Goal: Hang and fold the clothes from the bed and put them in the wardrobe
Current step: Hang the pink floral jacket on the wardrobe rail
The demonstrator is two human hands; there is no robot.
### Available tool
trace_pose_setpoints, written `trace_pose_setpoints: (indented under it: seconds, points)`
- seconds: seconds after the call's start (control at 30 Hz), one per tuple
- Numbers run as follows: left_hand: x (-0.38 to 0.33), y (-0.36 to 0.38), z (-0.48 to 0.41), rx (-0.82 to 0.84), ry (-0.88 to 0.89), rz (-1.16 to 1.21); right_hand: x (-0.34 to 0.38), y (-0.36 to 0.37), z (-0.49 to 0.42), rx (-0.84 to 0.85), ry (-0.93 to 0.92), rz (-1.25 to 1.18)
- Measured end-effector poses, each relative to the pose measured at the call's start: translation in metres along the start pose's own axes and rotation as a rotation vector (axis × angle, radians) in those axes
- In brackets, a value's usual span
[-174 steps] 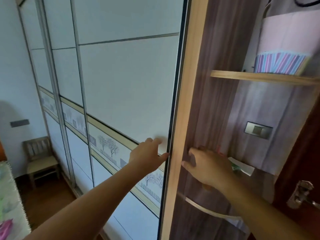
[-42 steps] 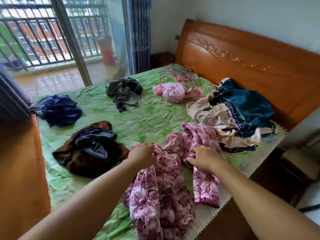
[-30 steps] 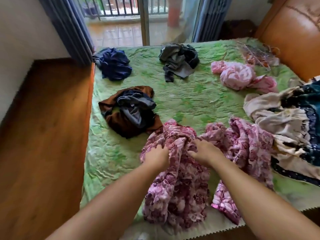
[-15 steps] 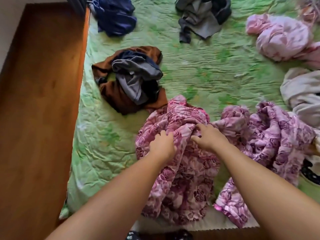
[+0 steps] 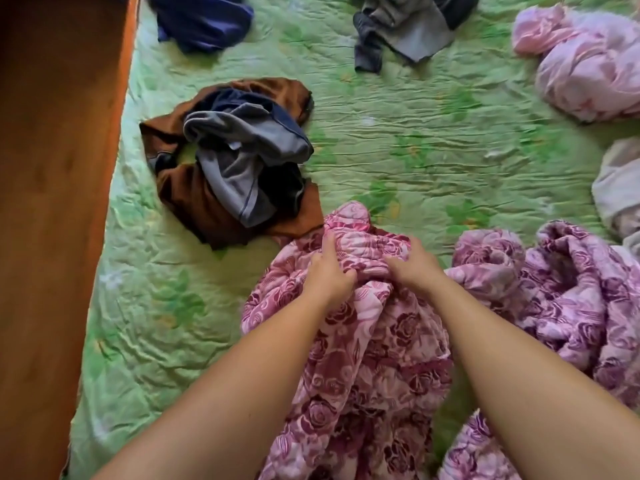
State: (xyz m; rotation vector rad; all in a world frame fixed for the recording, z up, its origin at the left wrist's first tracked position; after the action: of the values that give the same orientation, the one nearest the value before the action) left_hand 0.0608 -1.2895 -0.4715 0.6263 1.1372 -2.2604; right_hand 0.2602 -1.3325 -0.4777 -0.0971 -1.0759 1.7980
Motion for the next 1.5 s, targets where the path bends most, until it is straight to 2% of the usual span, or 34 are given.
trace_pose_setpoints:
  seconds: [0.07,0.17,0.27,0.4,0.5,0.6,0.7,0.87,0.9,0.93,1.0,1.03,1.1,1.13,1.17,1.4,1.5]
  points:
    - [0.006,-0.003,-0.005,-0.02,-0.05,0.135,-0.006,0.001,-0.003,-0.033,0.129,-0.271]
    - [0.01,-0.001,-0.003,0.013,-0.084,0.285,-0.016,0.002,0.002,-0.056,0.243,-0.475]
    - [-0.003,-0.009,0.012,0.059,-0.024,0.313,-0.007,-0.001,0.02,0.042,0.207,-0.605]
    - [-0.024,-0.037,0.044,0.028,0.125,0.214,0.013,-0.032,0.058,0.142,0.098,-0.676]
    - [-0.045,-0.063,0.077,0.046,0.142,0.256,0.033,-0.059,0.102,0.242,0.076,-0.794]
    - [-0.08,-0.101,0.114,0.052,0.151,0.384,0.052,-0.083,0.154,0.389,-0.005,-0.796]
    - [-0.11,-0.143,0.156,0.119,0.069,0.545,0.071,-0.099,0.218,0.618,-0.111,-0.702]
    - [-0.147,-0.204,0.224,0.405,-0.019,0.894,0.094,-0.102,0.311,0.721,-0.29,-0.376]
    - [-0.153,-0.213,0.235,0.417,-0.014,0.915,0.1,-0.098,0.331,0.771,-0.347,-0.292]
    - [-0.155,-0.224,0.242,0.344,0.019,0.882,0.105,-0.096,0.345,0.797,-0.39,-0.223]
    - [-0.153,-0.254,0.251,0.03,0.116,0.738,0.117,-0.105,0.356,0.704,-0.439,-0.186]
    - [-0.152,-0.268,0.259,-0.087,0.143,0.687,0.126,-0.119,0.354,0.553,-0.485,-0.201]
    - [-0.157,-0.29,0.276,-0.146,0.211,0.646,0.141,-0.16,0.346,0.096,-0.608,-0.172]
    - [-0.161,-0.301,0.285,-0.149,0.24,0.63,0.148,-0.175,0.348,-0.073,-0.668,-0.129]
    - [-0.165,-0.311,0.294,-0.147,0.261,0.619,0.155,-0.182,0.354,-0.17,-0.714,-0.089]
    - [-0.204,-0.372,0.356,-0.163,0.416,0.704,0.196,-0.152,0.398,-0.409,-0.832,0.148]
    - [-0.203,-0.396,0.373,-0.158,0.449,0.684,0.213,-0.15,0.412,-0.51,-0.83,0.038]
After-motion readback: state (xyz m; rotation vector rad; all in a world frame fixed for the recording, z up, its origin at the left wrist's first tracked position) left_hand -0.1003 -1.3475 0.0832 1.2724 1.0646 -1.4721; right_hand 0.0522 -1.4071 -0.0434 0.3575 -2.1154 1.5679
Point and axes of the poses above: each hand's wrist, its own z-axis away from the middle knuckle, its own y-axis out of the palm, x = y × z, the point moved 7 cm from there along -z, towards the middle knuckle, and after that the axes turned 7 degrees about -x, right-handed, at the moved point
